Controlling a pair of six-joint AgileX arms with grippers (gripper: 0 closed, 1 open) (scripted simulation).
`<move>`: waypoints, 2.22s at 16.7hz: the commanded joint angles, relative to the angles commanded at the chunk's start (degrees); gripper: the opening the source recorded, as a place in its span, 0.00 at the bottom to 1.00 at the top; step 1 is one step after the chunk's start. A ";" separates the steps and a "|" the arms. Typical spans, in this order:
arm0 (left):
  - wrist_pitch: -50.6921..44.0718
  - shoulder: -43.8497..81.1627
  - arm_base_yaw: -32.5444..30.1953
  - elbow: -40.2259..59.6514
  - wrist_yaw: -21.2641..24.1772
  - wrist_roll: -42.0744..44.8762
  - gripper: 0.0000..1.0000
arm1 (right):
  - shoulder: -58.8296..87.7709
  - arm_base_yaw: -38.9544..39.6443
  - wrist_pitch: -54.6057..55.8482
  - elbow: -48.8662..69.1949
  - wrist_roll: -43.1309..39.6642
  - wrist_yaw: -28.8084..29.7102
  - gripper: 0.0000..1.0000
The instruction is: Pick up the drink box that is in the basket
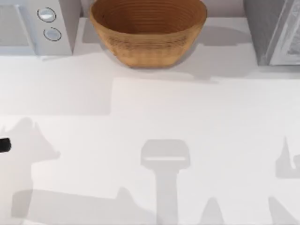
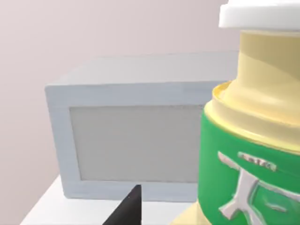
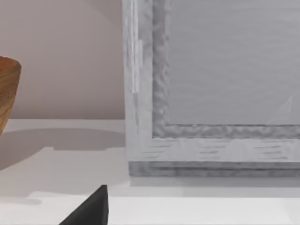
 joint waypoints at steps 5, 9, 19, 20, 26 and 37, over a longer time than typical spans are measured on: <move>20.87 20.49 -7.53 4.98 -15.34 3.44 0.00 | 0.00 0.00 0.00 0.00 0.00 0.00 1.00; 37.72 38.07 -14.58 8.37 -27.35 5.00 0.00 | 0.00 0.00 0.00 0.00 0.00 0.00 1.00; 59.40 61.72 -25.58 11.82 -42.59 6.16 0.00 | 0.00 0.00 0.00 0.00 0.00 0.00 1.00; 59.40 61.72 -25.58 11.82 -42.59 6.16 0.00 | 0.00 0.00 0.00 0.00 0.00 0.00 1.00; 62.66 65.29 -24.05 12.12 -41.23 5.61 0.00 | 0.00 0.00 0.00 0.00 0.00 0.00 1.00; 75.23 81.90 -17.80 13.54 -34.97 3.50 0.00 | 0.00 0.00 0.00 0.00 0.00 0.00 1.00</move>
